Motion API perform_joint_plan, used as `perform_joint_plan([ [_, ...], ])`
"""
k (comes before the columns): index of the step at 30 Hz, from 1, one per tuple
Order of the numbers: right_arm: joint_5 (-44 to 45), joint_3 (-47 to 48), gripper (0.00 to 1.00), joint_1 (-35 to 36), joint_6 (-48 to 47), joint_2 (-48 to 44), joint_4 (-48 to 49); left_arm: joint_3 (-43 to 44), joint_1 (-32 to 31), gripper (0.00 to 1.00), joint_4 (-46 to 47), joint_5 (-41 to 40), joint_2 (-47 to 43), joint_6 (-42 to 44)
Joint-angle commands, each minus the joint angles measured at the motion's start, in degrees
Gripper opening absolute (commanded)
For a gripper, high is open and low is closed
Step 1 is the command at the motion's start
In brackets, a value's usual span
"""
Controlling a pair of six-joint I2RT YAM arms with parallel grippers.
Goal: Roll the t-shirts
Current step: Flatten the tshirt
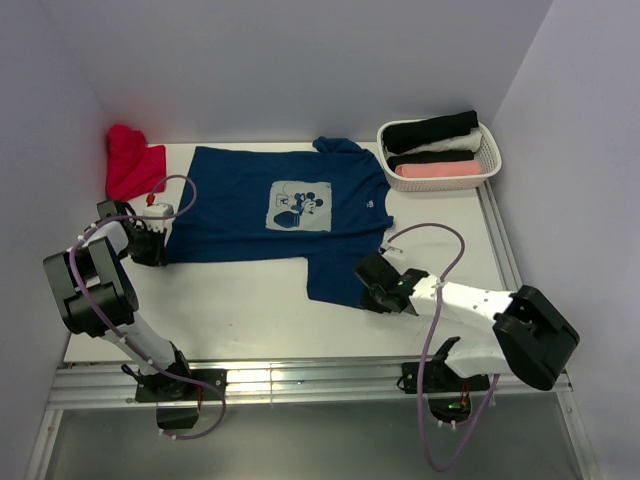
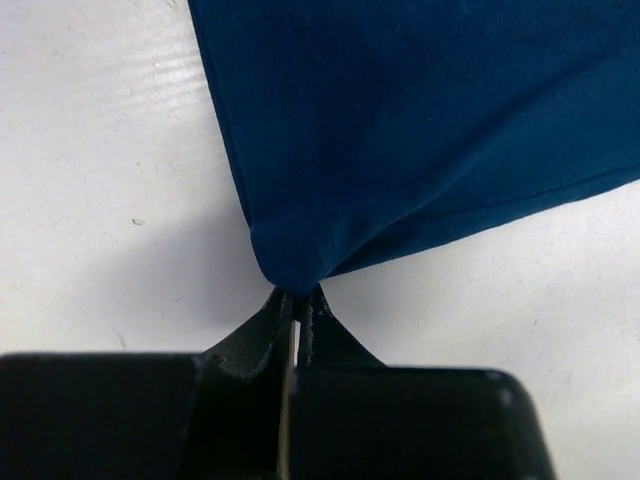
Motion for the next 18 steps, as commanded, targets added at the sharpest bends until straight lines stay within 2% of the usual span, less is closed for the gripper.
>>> perform_joint_plan([
  [1,2.97,-1.46,0.02,1.91,3.82,-5.27,-4.79,-1.81,0.20,0.00,-2.58,-1.83,-1.86,1.71],
  [9,5.43,-1.91,0.00,7.53,10.49,-18.63,-15.17,-3.84,0.11,0.00,-2.76,-3.76,-5.20,3.02],
  [18,7.02,-1.20,0.00,20.10,22.17,-19.80,-21.68,-6.74,0.11,0.00,-3.81,-4.64,-9.42,4.69],
])
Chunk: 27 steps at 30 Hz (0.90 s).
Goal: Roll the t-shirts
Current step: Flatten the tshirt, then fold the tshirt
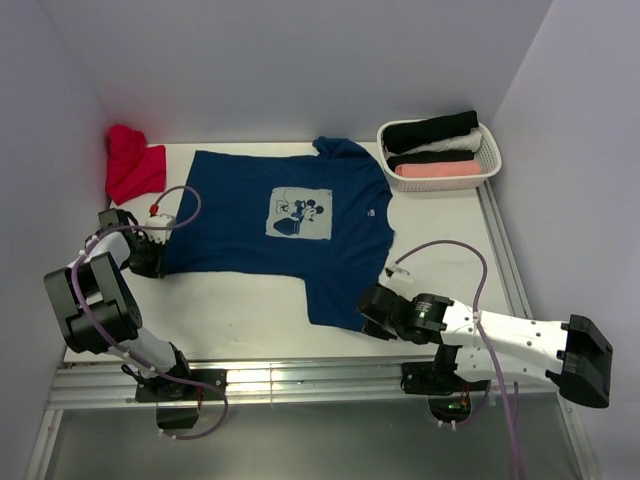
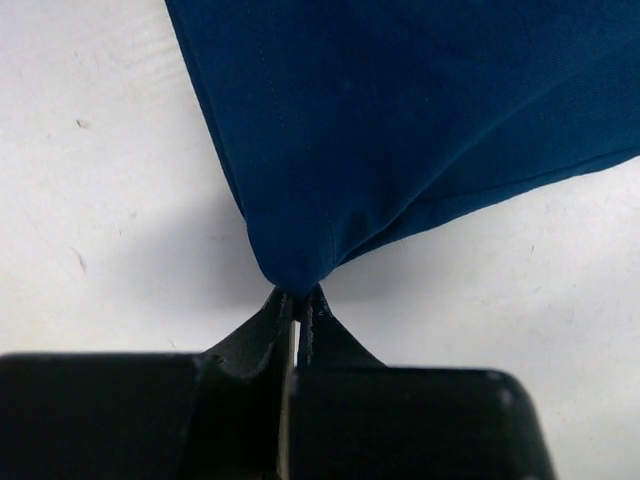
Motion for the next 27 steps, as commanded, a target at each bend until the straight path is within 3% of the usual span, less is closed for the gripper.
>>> perform_joint_plan([
  [1,2.38,0.70,0.00,4.47,7.68,0.69,-4.69,-0.84,0.11,0.00,-1.84,-1.13,-3.04,2.09],
  [9,3.70,4.65,0.00,14.76,15.32,4.64,-9.35,-1.54,0.20,0.00,-2.72,-3.33,-4.63,3.68],
  [15,7.03,5.62,0.00,15.47,16.83,2.10,-13.04,3.02,0.29,0.00,-7.73,0.18,-2.08,4.12],
  [21,10.47,9.48,0.00,9.78,8.67,-1.06,-14.19,9.87,0.29,0.00,-12.82,3.52,3.80,2.98],
  [27,9.07,13.44,0.00,-5.16,-8.38,0.69,-8.05,16.73,-0.15,0.01,-15.29,6.95,9.08,-1.15],
])
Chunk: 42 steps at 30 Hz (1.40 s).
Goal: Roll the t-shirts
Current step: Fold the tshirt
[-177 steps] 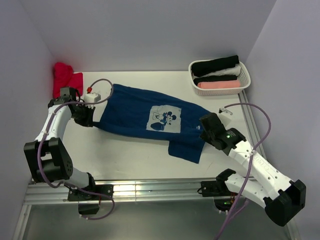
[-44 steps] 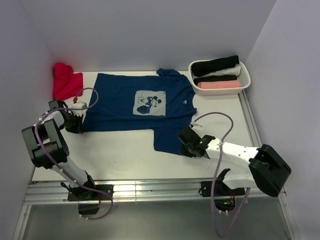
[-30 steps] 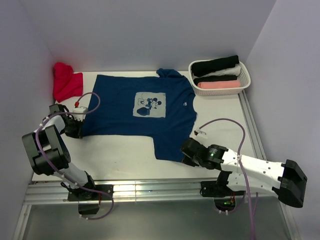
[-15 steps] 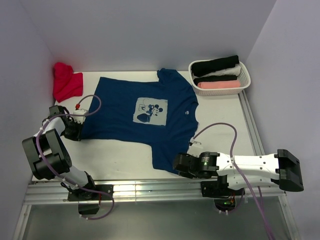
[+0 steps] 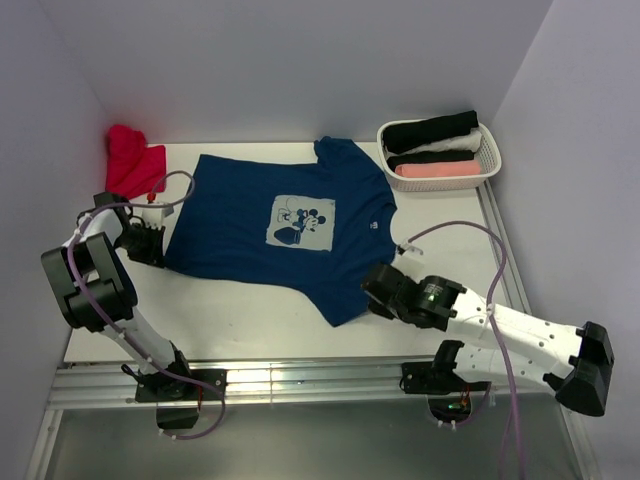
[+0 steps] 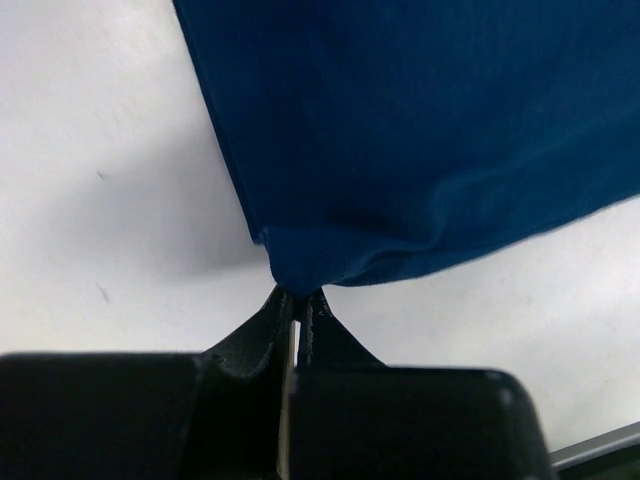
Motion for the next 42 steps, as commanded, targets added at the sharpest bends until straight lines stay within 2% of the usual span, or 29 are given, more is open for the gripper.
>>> perform_joint_plan([
  [1,1.64,3.58,0.00,-6.48,-12.13,1.85,4.87,4.67,-0.32,0.01,-2.75,4.36,3.00,-2.88],
  [5,-1.79,6.57,0.00,-15.79,-21.79,5.54,9.55,9.32,-1.29,0.00,-3.36,5.50,6.97,-5.87],
  [8,-3.11,9.65,0.00,-19.67,-26.71,9.32,12.44,12.40,-1.73,0.00,-3.89,6.46,9.69,-7.80],
  [15,-8.03,16.77,0.00,-30.48,-34.55,19.69,17.54,19.52,-2.87,0.00,-5.12,7.26,14.09,-12.46],
  [28,-9.45,33.72,0.00,-35.94,-40.36,39.99,19.39,29.99,-6.30,0.00,-5.30,4.80,21.03,-17.83],
  [42,-9.09,41.56,0.00,-38.41,-41.33,47.29,18.96,37.19,-7.36,0.00,-5.47,2.34,24.02,-21.52],
])
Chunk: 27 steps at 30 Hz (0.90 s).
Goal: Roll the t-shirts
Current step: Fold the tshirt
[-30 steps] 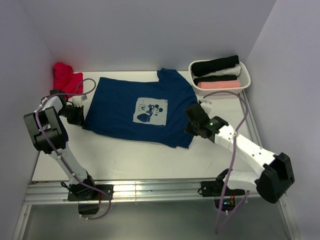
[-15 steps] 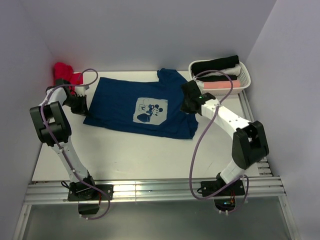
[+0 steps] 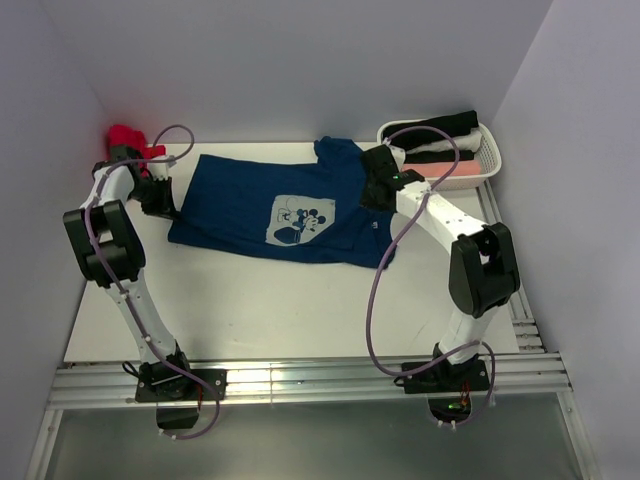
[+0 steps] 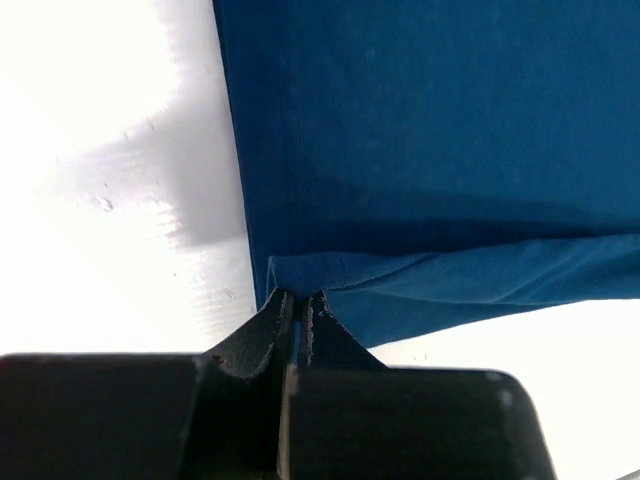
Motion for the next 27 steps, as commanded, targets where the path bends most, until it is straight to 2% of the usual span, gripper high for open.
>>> perform_joint_plan([
  [1,0.59,2.89,0.00,-0.88,-1.11,0.94,0.71,2.97,-0.36,0.00,-0.01,-1.23,1.29,-1.67],
  [27,2.26,-1.06,0.00,-5.19,0.38,-1.96,4.48,5.70,-1.24,0.00,1.57,-2.02,3.49,-5.19],
])
